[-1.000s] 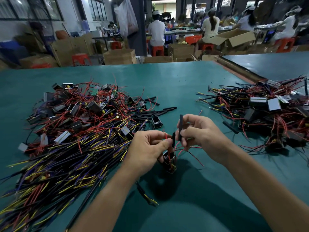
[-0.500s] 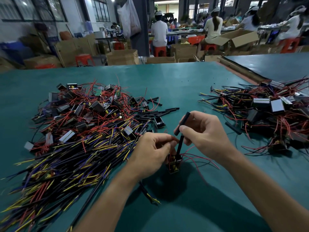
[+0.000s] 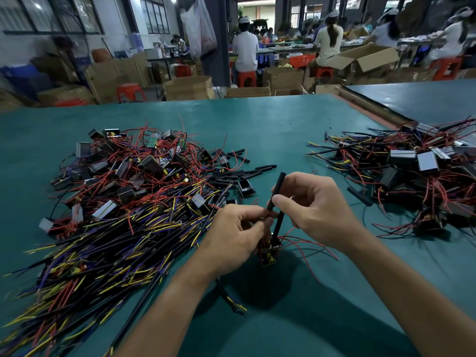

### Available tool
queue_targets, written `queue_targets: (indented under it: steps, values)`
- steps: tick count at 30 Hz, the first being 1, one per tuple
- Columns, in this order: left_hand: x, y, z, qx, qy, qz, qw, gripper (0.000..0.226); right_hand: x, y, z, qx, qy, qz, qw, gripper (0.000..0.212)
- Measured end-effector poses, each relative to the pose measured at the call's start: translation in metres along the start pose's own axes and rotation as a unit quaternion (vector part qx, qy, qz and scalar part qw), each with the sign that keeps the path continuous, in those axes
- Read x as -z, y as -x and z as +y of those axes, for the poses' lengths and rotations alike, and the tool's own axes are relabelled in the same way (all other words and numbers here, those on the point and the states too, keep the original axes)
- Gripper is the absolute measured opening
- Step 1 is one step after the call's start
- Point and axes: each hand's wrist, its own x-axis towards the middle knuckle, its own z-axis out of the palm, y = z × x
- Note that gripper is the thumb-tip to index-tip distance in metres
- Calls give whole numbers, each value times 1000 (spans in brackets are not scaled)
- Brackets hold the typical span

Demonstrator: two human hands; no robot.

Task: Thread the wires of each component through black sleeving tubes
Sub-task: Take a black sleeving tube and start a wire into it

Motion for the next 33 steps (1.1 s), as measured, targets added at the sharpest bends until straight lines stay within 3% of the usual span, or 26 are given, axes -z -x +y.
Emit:
queue_targets:
  steps: [8,19,23,27,33]
  values:
    - [1,-3,0,31,103,20,994,13,4,2,0,17,71,-6,997,6]
    - [6,-4,-3,59,115,-17,991,40,2,6,0,4,154,-86,984,10]
    - [5,-5,-3,47,86,-9,995,23,1,6,-2,17,160,-50,986,14]
    - [4,-6,-4,61,75,-2,995,28,-2,6,-1,18,106,-18,994,6]
    - [4,-3,-2,55,73,-46,995,12,-6,8,-1,38,136,-37,989,10]
